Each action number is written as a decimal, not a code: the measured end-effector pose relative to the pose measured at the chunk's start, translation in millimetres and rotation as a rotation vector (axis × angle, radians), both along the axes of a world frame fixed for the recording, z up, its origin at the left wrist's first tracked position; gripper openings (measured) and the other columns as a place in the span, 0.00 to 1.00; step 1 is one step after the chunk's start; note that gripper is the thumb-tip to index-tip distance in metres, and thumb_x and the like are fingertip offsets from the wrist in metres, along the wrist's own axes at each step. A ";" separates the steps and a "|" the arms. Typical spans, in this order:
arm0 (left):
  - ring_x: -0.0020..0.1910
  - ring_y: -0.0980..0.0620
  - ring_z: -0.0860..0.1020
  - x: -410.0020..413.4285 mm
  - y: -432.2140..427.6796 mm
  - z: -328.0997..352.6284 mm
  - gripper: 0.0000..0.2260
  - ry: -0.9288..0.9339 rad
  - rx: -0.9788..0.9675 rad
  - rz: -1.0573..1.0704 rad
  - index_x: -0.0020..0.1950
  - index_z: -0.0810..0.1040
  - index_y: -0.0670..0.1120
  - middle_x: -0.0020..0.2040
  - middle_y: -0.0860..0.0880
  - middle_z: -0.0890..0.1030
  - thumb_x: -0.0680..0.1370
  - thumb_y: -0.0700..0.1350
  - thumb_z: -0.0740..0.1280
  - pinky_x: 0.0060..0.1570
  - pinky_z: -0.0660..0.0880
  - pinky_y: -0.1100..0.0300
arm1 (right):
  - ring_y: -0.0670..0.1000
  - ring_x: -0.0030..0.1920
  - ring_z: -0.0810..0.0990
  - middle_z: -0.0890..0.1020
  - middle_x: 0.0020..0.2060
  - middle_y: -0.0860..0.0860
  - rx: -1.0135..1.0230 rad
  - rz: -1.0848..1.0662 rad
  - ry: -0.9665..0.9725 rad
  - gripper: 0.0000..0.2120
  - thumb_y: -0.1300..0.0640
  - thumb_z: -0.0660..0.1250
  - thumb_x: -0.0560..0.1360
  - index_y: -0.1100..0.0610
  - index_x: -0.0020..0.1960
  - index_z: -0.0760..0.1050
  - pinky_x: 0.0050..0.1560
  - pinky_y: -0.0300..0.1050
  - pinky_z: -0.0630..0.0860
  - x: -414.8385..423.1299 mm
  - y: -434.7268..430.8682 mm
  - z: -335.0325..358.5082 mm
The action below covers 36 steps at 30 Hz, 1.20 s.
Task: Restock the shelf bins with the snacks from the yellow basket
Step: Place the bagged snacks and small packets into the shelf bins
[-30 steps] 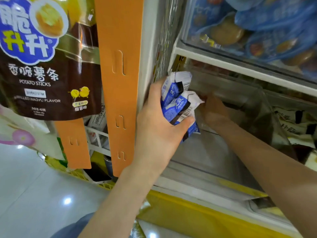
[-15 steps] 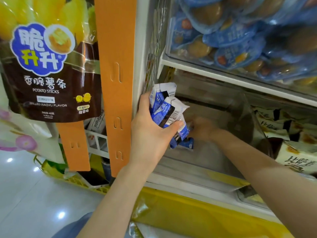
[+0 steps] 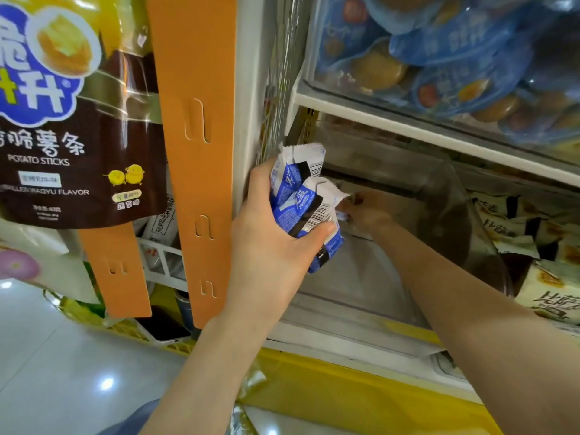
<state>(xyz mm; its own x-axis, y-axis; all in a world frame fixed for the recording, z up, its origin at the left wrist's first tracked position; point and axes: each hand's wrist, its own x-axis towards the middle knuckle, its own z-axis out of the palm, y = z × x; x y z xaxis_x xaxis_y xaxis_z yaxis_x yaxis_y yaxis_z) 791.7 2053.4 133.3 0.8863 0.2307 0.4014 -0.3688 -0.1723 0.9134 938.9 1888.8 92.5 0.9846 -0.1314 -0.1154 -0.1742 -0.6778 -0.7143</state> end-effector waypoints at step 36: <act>0.45 0.49 0.83 -46.0 -83.9 -1.4 0.22 0.598 -0.544 -0.711 0.60 0.75 0.45 0.50 0.47 0.84 0.67 0.48 0.70 0.38 0.81 0.55 | 0.40 0.44 0.81 0.82 0.42 0.42 0.243 -0.243 -0.531 0.08 0.47 0.70 0.70 0.45 0.47 0.74 0.42 0.32 0.76 -238.9 -83.3 59.1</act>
<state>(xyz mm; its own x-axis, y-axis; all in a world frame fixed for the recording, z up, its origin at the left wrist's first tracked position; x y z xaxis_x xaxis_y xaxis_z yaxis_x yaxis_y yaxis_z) 745.8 1969.5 131.9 0.9063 -0.3978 -0.1426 0.3075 0.3894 0.8682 700.0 1805.5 151.7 0.8611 -0.3902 0.3258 0.1176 -0.4706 -0.8745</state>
